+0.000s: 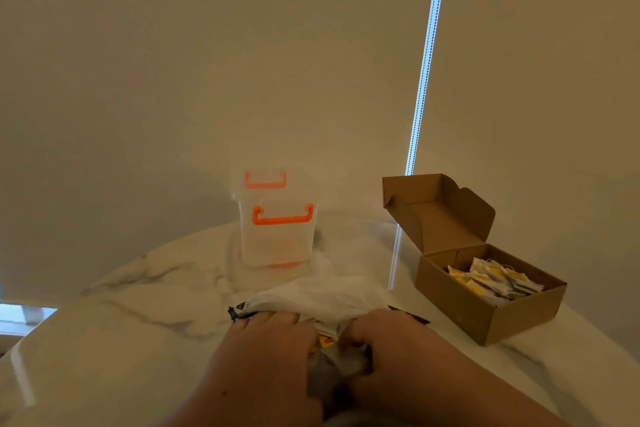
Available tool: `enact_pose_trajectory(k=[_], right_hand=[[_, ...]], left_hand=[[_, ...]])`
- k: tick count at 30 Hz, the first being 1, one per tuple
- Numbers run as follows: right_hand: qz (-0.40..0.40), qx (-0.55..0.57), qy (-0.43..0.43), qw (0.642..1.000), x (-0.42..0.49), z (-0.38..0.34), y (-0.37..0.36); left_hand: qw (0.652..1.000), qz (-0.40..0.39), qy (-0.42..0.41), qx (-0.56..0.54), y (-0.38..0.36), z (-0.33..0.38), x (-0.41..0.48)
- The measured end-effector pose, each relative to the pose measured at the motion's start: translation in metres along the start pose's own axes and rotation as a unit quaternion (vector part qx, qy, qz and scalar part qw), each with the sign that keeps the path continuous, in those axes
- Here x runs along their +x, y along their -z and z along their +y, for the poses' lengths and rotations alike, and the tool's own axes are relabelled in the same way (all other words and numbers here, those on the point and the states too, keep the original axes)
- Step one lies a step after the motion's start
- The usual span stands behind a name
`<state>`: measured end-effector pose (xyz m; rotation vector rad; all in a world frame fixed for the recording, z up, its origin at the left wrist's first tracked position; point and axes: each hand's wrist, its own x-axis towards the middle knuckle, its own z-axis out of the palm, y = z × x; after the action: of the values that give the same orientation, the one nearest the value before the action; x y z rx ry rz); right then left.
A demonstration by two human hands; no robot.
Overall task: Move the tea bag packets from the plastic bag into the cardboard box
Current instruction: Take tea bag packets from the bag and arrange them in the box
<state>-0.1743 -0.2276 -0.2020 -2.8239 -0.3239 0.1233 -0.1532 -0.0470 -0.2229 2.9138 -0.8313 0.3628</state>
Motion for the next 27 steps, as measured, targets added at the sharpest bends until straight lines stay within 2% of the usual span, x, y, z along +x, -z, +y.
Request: enact_pose_trajectory(k=[4, 10, 17, 19, 21, 24, 27], right_hand=[[-0.023, -0.031, 0.000, 0.999, 0.004, 0.001, 0.010], [-0.047, -0.051, -0.018, 0.997, 0.010, 0.000, 0.010], [0.096, 0.114, -0.041, 0.988, 0.010, 0.017, -0.011], [0.138, 0.173, -0.053, 0.974, 0.010, 0.022, -0.010], [0.148, 0.268, -0.056, 0.950, 0.007, 0.026, -0.007], [0.137, 0.414, -0.051, 0.899, 0.002, 0.025, 0.001], [0.156, 0.501, -0.063, 0.849, -0.002, 0.028, 0.011]], left_hand=[[0.988, 0.101, 0.024, -0.113, 0.001, -0.005, -0.001], [0.990, 0.088, 0.039, -0.101, 0.000, -0.007, 0.008], [0.993, 0.071, 0.027, -0.087, -0.001, -0.006, 0.009], [0.994, 0.060, 0.028, -0.088, -0.002, -0.009, 0.009], [0.995, 0.048, 0.029, -0.085, -0.004, -0.012, 0.012], [0.997, 0.021, 0.028, -0.069, -0.007, -0.019, 0.015], [0.998, -0.005, 0.008, -0.059, -0.007, -0.025, 0.017]])
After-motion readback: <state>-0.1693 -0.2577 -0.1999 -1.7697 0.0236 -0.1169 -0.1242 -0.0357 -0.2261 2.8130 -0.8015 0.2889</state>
